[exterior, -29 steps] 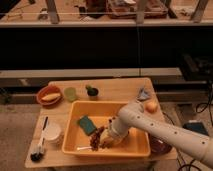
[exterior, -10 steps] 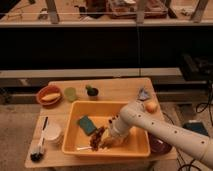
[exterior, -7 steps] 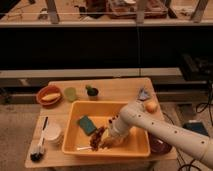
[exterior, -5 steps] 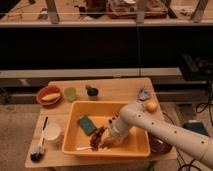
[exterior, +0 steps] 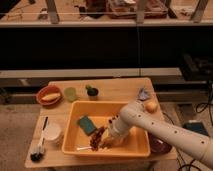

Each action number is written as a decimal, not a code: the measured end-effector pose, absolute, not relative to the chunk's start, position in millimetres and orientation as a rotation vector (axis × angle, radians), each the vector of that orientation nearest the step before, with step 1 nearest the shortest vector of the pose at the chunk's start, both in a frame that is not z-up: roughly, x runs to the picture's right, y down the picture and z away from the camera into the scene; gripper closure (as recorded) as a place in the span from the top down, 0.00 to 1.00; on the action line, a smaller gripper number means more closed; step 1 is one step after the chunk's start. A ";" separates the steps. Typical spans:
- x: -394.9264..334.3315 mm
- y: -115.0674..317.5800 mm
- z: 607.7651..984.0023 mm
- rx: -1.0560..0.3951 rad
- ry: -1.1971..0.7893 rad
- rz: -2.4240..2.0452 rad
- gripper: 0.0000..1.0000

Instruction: Place fork in purple bowl

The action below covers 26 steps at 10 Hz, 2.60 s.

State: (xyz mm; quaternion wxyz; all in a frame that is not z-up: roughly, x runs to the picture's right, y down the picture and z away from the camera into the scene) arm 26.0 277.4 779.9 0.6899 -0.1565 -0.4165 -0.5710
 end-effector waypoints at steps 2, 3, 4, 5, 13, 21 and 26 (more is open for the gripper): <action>26.0 277.4 779.9 -0.350 -0.931 -1.277 0.54; 26.0 277.4 779.9 -0.350 -0.931 -1.277 0.54; 26.0 277.4 779.9 -0.350 -0.931 -1.277 0.54; 26.0 277.4 779.9 -0.350 -0.931 -1.277 0.54; 26.8 271.2 771.6 -0.356 -0.931 -1.284 0.54; 20.2 272.1 777.4 -0.346 -0.929 -1.272 0.05; 14.7 275.3 777.9 -0.350 -0.936 -1.281 0.00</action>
